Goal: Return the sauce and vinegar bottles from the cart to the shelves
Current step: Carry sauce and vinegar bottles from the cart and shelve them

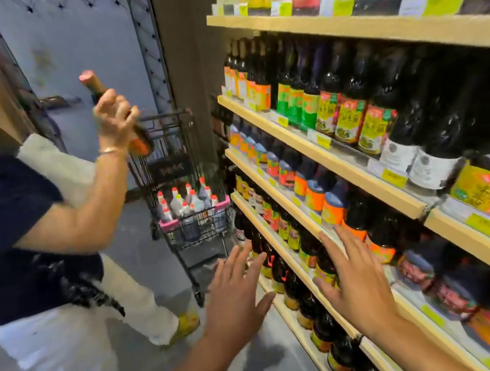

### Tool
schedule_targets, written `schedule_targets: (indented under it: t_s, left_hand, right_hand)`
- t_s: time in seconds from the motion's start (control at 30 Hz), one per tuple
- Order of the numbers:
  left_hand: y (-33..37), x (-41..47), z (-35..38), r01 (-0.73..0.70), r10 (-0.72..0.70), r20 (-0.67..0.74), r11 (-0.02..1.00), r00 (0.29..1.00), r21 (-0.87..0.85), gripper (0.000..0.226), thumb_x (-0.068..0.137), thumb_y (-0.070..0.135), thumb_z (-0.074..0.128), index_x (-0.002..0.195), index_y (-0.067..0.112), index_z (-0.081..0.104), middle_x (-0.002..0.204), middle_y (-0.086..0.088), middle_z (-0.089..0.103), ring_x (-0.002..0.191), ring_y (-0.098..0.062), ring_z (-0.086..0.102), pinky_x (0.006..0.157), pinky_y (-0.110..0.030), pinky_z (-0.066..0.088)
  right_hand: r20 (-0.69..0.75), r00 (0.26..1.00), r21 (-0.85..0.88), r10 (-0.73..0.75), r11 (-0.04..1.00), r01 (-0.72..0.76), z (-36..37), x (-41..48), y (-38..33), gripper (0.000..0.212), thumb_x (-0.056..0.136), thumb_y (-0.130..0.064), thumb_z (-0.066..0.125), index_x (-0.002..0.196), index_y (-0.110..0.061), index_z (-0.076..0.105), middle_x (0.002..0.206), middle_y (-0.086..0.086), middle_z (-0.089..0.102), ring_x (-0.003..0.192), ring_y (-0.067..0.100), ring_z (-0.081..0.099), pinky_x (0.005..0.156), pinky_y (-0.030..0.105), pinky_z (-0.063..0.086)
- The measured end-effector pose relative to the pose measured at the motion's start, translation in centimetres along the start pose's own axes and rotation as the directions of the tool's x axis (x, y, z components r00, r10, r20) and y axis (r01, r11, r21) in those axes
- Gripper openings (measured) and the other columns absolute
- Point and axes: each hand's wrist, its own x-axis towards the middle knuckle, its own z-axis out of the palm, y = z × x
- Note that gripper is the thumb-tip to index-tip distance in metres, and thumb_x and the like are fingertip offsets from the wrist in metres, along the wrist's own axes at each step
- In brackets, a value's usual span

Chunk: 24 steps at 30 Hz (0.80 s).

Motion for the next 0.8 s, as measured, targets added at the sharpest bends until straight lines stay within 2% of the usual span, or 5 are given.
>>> schedule_targets:
  t_s: [0.23,0.43,0.57,0.73,0.8]
  left_hand:
    - [-2.3,7.4,2.6,0.114,-0.114,-0.001,0.993,0.994,-0.01,0.073,0.096,0.061,0.048,0.157,0.04,0.013,0.169,0.01,0.004,0.157,-0.017,-0.001,0.126,-0.047,0.017]
    - [-6.4,12.2,3.8,0.28,-0.28,0.007,0.96,0.96,0.024,0.075,0.096,0.064,0.045,0.158,0.039,0.013,0.169,0.01,0.0,0.156,-0.016,-0.003,0.126,-0.046,0.016]
    - [-10.1,14.5,3.8,0.349,-0.349,-0.009,0.937,0.937,0.011,0.075,0.096,0.064,0.046,0.158,0.038,0.013,0.169,0.011,-0.001,0.156,-0.016,-0.003,0.126,-0.038,0.006]
    - [-17.2,18.5,3.9,0.396,-0.396,-0.029,0.918,0.918,-0.012,0.074,0.097,0.06,0.048,0.158,0.037,0.014,0.169,0.01,0.001,0.156,-0.016,-0.001,0.127,-0.039,0.01]
    - [-21.0,20.2,3.9,0.397,-0.397,-0.034,0.918,0.917,-0.012,0.074,0.096,0.061,0.048,0.158,0.036,0.016,0.169,0.009,0.005,0.156,-0.016,0.002,0.126,-0.043,0.018]
  right_hand:
    - [0.053,0.998,0.038,-0.025,0.999,0.023,4.9,9.0,1.9,0.084,0.081,-0.053,0.074,0.152,-0.024,0.039,0.159,0.006,0.035,0.143,0.031,0.039,0.11,0.052,0.043]
    - [0.099,0.987,0.134,-0.13,0.984,0.116,9.2,16.5,1.3,0.081,0.087,-0.053,0.067,0.156,-0.03,0.031,0.163,-0.002,0.028,0.148,0.022,0.03,0.115,0.044,0.036]
    - [0.144,0.978,0.165,-0.154,0.978,0.13,12.2,21.5,-0.2,0.081,0.088,-0.055,0.064,0.157,-0.033,0.025,0.163,-0.001,0.026,0.149,0.022,0.027,0.118,0.043,0.033]
    - [0.158,0.968,0.186,-0.194,0.969,0.164,16.9,28.2,-3.0,0.077,0.09,-0.056,0.059,0.156,-0.032,0.026,0.163,-0.002,0.023,0.149,0.022,0.028,0.117,0.041,0.032]
    - [0.159,0.965,0.192,-0.206,0.966,0.175,19.0,31.3,-4.7,0.076,0.092,-0.057,0.056,0.157,-0.031,0.024,0.165,-0.004,0.018,0.151,0.02,0.024,0.119,0.041,0.03]
